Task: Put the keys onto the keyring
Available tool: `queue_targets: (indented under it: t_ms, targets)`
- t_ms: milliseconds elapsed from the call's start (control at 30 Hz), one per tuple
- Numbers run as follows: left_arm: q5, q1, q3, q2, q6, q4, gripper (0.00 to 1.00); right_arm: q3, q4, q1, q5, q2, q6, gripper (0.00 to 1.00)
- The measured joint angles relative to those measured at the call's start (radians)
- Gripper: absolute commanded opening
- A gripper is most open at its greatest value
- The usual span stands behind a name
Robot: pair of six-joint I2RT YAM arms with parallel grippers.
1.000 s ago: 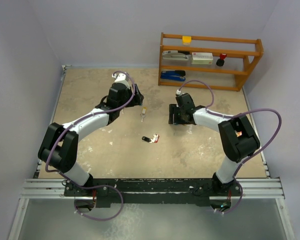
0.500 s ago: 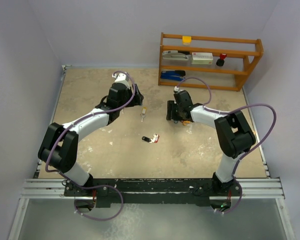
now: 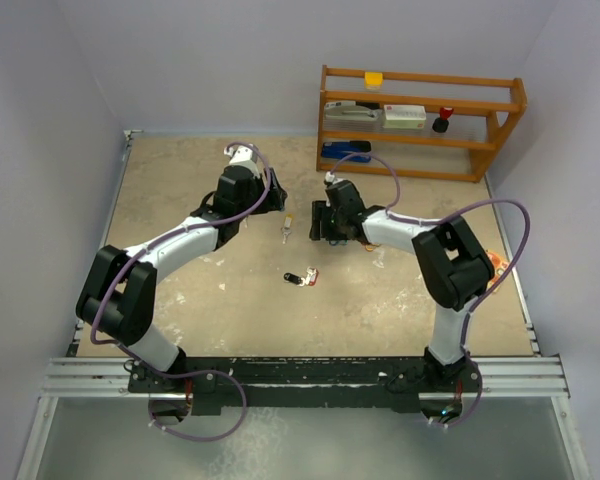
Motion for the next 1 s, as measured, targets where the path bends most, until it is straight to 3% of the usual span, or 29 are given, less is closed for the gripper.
queue_targets:
  t_ms: [300, 533, 733, 1000]
  targets:
    - [0.064, 0.000, 0.000, 0.000, 0.020, 0.002, 0.65, -0.001, -0.004, 0.021, 0.009, -0.020, 0.029, 0.67]
    - [0.136, -0.036, 0.016, 0.014, 0.084, -0.006, 0.65, -0.035, -0.011, -0.066, 0.069, -0.193, 0.038, 0.72]
    - [0.189, -0.113, 0.114, 0.110, 0.158, -0.042, 0.65, -0.072, -0.017, -0.169, 0.144, -0.336, 0.030, 0.75]
    - [0.278, -0.224, 0.268, 0.307, 0.286, -0.113, 0.67, -0.133, -0.035, -0.187, 0.209, -0.463, 0.011, 0.77]
